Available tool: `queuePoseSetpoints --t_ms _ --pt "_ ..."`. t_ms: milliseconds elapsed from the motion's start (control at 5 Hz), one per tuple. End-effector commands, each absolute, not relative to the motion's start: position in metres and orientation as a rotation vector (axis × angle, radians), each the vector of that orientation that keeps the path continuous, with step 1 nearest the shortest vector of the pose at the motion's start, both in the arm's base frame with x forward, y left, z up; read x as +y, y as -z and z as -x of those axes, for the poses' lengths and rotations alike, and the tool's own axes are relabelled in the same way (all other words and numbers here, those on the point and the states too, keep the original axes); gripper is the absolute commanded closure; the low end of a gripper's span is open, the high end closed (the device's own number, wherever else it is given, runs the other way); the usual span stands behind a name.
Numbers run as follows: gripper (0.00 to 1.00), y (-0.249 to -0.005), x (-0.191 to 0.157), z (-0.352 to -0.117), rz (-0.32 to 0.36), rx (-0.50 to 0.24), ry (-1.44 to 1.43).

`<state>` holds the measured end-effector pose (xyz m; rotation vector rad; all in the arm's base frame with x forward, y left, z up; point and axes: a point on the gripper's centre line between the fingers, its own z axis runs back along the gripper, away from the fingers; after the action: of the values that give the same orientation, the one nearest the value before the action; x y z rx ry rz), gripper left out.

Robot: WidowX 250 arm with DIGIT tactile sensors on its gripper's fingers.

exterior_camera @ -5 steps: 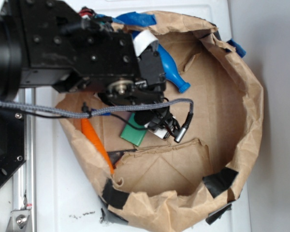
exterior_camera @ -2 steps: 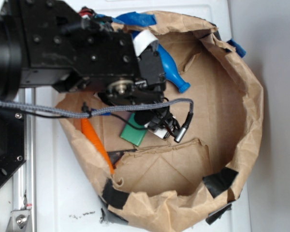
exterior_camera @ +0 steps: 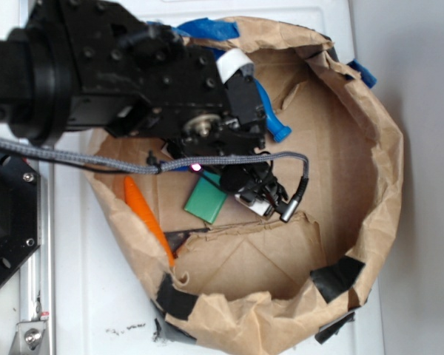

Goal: Grab the green block.

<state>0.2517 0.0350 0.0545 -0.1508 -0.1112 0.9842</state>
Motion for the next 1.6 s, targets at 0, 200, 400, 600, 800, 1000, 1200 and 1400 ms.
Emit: queuePoseSetpoints --t_ms 0,200,400,600,800,1000,1200,1400 --pt "0.00 -0.042 0.031 -0.253 0.137 -0.135 -0.948" --pt "0.00 -0.035 0.027 -0.252 0.112 -0.144 -0.926" --pt "0.00 -0.030 0.026 -0.249 0.095 -0.148 -0.907" --pt "0.00 -0.020 0.025 -0.246 0.069 -0.139 -0.886" --pt "0.97 -0.018 0.024 -0.245 0.073 -0.136 -0.880" --pt "1.00 -0.021 0.025 -0.248 0.066 -0.136 -0.870" --pt "1.00 -0.030 0.029 -0.253 0.053 -0.124 -0.852" --pt "1.00 -0.057 0.034 -0.257 0.034 -0.166 -0.749"
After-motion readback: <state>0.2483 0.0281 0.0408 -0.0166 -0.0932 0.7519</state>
